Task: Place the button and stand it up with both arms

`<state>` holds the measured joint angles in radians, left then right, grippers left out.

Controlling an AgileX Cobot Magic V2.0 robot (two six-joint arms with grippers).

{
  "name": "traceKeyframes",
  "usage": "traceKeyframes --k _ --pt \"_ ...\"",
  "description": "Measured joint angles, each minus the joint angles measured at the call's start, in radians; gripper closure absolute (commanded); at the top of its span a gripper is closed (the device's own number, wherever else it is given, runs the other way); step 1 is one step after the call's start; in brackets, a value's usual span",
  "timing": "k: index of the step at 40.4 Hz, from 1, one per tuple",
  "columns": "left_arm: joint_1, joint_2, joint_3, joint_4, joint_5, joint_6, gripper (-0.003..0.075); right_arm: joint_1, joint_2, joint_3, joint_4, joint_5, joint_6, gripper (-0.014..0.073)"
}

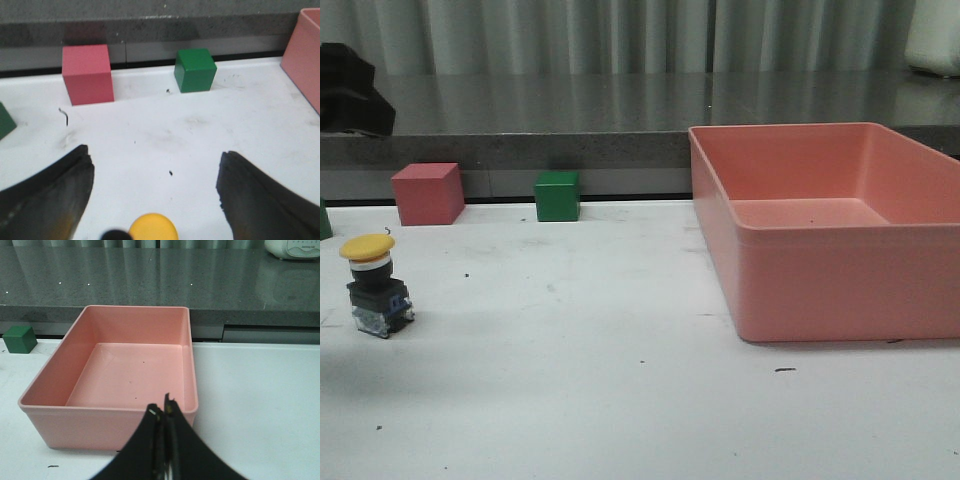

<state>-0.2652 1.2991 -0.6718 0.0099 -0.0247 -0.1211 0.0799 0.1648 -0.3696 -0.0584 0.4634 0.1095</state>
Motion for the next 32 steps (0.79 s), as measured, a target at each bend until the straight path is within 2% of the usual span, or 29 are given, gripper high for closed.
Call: traceKeyframes --k 4,10,13,23,32 --pt "0.0 -0.036 -0.04 -0.01 0.125 0.0 0.0416 0.0 0.0 0.0 0.0 0.0 0.0 0.0662" --pt "0.0 -0.081 -0.05 -0.01 0.179 0.0 0.0666 0.0 0.0 0.0 0.0 0.0 0.0 0.0662" --pt "0.0 -0.1 -0.05 -0.01 0.188 0.0 0.0739 0.0 0.0 0.0 0.0 0.0 0.0 0.0662" --pt "0.0 -0.219 -0.047 -0.01 0.268 -0.002 0.074 0.0 0.0 0.0 0.0 0.0 0.0 0.0662" --pt "0.0 -0.548 0.108 -0.01 0.272 0.0 0.074 0.0 0.0 0.0 0.0 0.0 0.0 0.0662"
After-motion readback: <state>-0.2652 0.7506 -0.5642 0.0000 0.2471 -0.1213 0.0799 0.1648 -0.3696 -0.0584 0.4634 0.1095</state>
